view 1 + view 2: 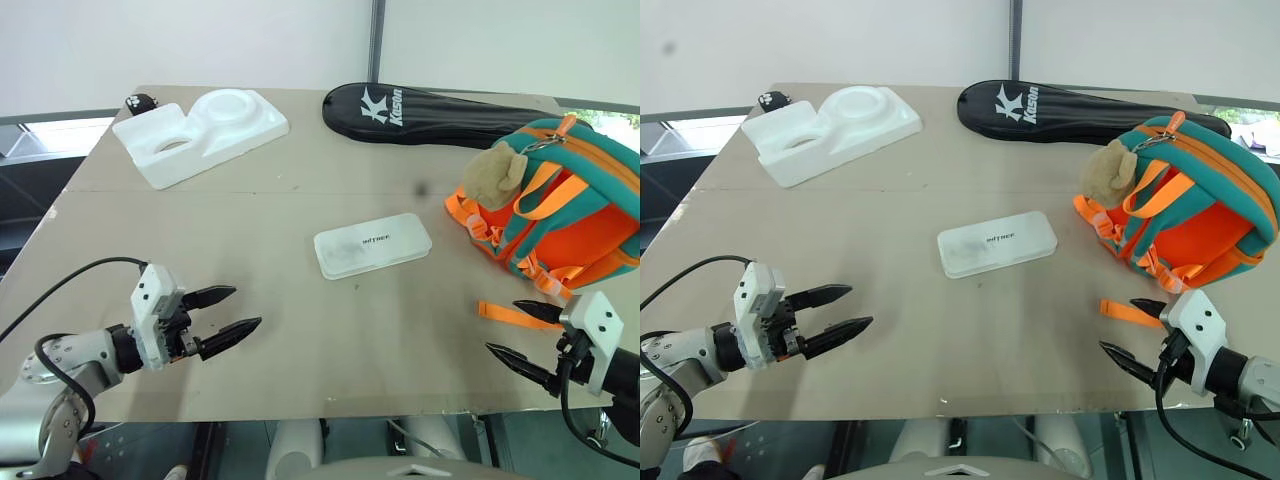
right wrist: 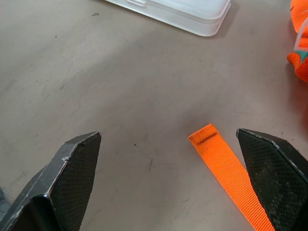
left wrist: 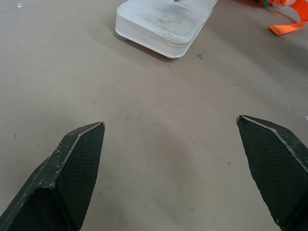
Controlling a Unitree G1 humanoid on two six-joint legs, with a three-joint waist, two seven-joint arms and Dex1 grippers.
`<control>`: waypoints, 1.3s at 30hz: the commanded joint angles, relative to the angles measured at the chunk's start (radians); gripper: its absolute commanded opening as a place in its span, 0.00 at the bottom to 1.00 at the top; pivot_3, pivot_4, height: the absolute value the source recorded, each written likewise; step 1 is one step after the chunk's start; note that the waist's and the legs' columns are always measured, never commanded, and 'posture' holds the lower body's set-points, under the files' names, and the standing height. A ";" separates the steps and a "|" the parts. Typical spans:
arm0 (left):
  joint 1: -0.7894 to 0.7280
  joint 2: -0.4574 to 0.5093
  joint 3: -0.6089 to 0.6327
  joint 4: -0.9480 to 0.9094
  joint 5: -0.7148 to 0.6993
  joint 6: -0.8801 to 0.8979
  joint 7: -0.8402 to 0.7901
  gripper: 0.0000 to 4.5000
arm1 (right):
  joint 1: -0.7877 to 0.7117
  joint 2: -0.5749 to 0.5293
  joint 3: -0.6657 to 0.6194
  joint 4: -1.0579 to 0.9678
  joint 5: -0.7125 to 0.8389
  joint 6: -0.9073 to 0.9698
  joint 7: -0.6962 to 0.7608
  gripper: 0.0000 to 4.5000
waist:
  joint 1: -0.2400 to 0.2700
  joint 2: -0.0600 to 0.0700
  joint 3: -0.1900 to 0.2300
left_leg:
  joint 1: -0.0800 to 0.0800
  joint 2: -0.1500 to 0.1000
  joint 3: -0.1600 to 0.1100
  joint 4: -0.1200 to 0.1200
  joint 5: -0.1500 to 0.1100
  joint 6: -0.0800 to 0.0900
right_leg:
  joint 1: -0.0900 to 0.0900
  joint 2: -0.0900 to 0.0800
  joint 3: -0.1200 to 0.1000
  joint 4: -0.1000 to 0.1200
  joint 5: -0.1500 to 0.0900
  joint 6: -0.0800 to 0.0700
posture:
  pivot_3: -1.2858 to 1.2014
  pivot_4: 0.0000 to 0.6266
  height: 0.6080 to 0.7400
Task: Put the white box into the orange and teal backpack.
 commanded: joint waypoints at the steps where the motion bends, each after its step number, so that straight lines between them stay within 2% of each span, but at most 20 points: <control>1: -0.053 -0.010 -0.005 -0.028 -0.019 0.006 0.043 1.00 | -0.087 0.020 0.028 -0.031 0.012 0.027 -0.064 0.99 | 0.000 0.000 0.000 | 0.000 0.000 0.000 0.000 0.000 0.000 | 0.000 0.000 0.000 0.000 0.000 0.000 | 0.52 0.24 1.00; 5: -0.127 -0.071 -0.037 -0.088 -0.059 0.075 0.161 1.00 | -0.310 0.075 0.159 -0.068 0.080 0.155 -0.173 0.99 | -0.003 -0.001 0.000 | 0.002 0.001 0.000 0.002 -0.002 -0.003 | 0.000 0.000 -0.001 0.001 0.000 0.001 | 0.52 0.24 1.00; 6: -0.134 -0.083 -0.042 -0.098 -0.067 0.086 0.178 1.00 | -0.356 0.091 0.182 -0.062 0.101 0.195 -0.200 0.94 | -0.004 -0.003 -0.001 | 0.002 0.001 0.001 0.002 -0.001 -0.002 | 0.000 0.000 -0.002 0.001 0.001 0.000 | 0.52 0.24 1.00; 8: -0.149 -0.111 -0.048 -0.112 -0.083 0.116 0.237 0.88 | -0.449 0.127 0.233 -0.036 0.121 0.259 -0.253 0.79 | -0.003 -0.003 -0.002 | 0.002 0.001 0.001 0.001 0.000 0.000 | 0.001 0.000 -0.002 0.002 0.001 0.000 | 0.52 0.24 1.00; 10: -0.175 -0.142 -0.070 -0.118 -0.060 0.133 0.314 0.73 | -0.538 0.162 0.290 0.003 0.092 0.289 -0.303 0.58 | -0.002 -0.003 -0.001 | 0.001 0.000 0.001 0.000 0.000 0.000 | 0.000 0.000 -0.002 0.002 0.001 0.000 | 0.52 0.24 1.00; 11: -0.195 -0.167 -0.079 -0.121 -0.059 0.149 0.364 0.59 | -0.581 0.183 0.318 0.028 0.067 0.294 -0.331 0.44 | 0.000 -0.003 -0.001 | 0.000 0.000 0.002 0.000 0.000 0.000 | 0.000 0.000 -0.002 0.001 0.001 0.000 | 0.52 0.24 1.00; 14: -0.256 -0.254 -0.135 -0.139 -0.017 0.187 0.534 0.32 | -0.723 0.267 0.413 0.149 -0.043 0.291 -0.443 0.16 | 0.000 -0.003 -0.001 | -0.001 -0.001 0.004 -0.001 0.000 0.000 | 0.000 0.001 -0.003 0.001 0.001 0.000 | 0.52 0.24 1.00; 15: -0.277 -0.285 -0.158 -0.144 0.000 0.221 0.602 0.19 | -0.774 0.301 0.442 0.202 -0.097 0.286 -0.498 0.04 | -0.001 -0.003 -0.001 | -0.001 -0.001 0.004 0.000 0.000 0.000 | 0.000 0.001 -0.003 0.001 0.001 0.000 | 0.52 0.24 1.00; 16: -0.294 -0.312 -0.183 -0.147 0.021 0.245 0.656 0.07 | -0.816 0.331 0.463 0.252 -0.149 0.277 -0.547 0.00 | -0.001 -0.003 -0.001 | -0.001 -0.001 0.004 0.001 0.000 0.000 | 0.000 0.001 -0.003 0.002 0.001 0.000 | 0.52 0.24 1.00; 17: -0.311 -0.336 -0.205 -0.146 0.042 0.264 0.704 0.01 | -0.851 0.361 0.477 0.300 -0.195 0.273 -0.597 0.00 | -0.001 -0.003 -0.001 | -0.001 -0.001 0.004 0.002 0.000 0.000 | 0.001 0.001 -0.003 0.002 0.001 0.000 | 0.52 0.24 1.00; 21: -0.367 -0.407 -0.290 -0.130 0.118 0.306 0.825 0.01 | -0.932 0.428 0.515 0.483 -0.346 0.219 -0.726 0.00 | 0.002 -0.003 -0.002 | -0.002 -0.001 0.004 0.004 0.000 0.000 | 0.001 0.001 -0.003 0.003 0.002 0.002 | 0.52 0.24 1.00; 24: -0.425 -0.438 -0.367 -0.075 0.194 0.308 0.871 0.01 | -0.978 0.435 0.538 0.620 -0.419 0.150 -0.739 0.00 | 0.001 -0.003 -0.001 | -0.003 -0.002 0.004 0.004 0.000 0.000 | 0.000 0.001 -0.003 0.003 0.003 0.004 | 0.52 0.24 1.00; 27: -0.462 -0.450 -0.399 -0.041 0.215 0.306 0.861 0.01 | -0.994 0.431 0.560 0.692 -0.435 0.140 -0.680 0.00 | -0.003 -0.003 -0.001 | -0.003 -0.002 0.003 0.004 0.000 0.000 | 0.000 0.001 -0.003 0.003 0.003 0.004 | 0.52 0.24 1.00; 30: -0.474 -0.434 -0.428 -0.015 0.243 0.299 0.834 0.01 | -0.990 0.430 0.590 0.701 -0.394 0.145 -0.545 0.00 | -0.007 -0.003 -0.001 | -0.003 -0.001 0.003 0.003 0.000 0.000 | 0.000 0.002 -0.003 0.003 0.003 0.004 | 0.52 0.24 1.00; 34: -0.455 -0.390 -0.437 -0.020 0.256 0.287 0.772 0.01 | -0.947 0.422 0.615 0.605 -0.322 0.152 -0.383 0.00 | -0.007 -0.003 -0.001 | -0.003 0.000 0.002 0.002 0.000 0.000 | 0.000 0.005 -0.003 0.003 0.003 0.004 | 0.52 0.24 1.00; 39: -0.367 -0.281 -0.391 -0.073 0.237 0.277 0.663 0.01 | -0.853 0.386 0.619 0.429 -0.267 0.236 -0.295 0.00 | -0.009 -0.002 -0.001 | -0.002 0.001 0.001 0.000 0.000 0.000 | 0.000 0.005 -0.004 0.003 0.003 0.003 | 0.52 0.24 1.00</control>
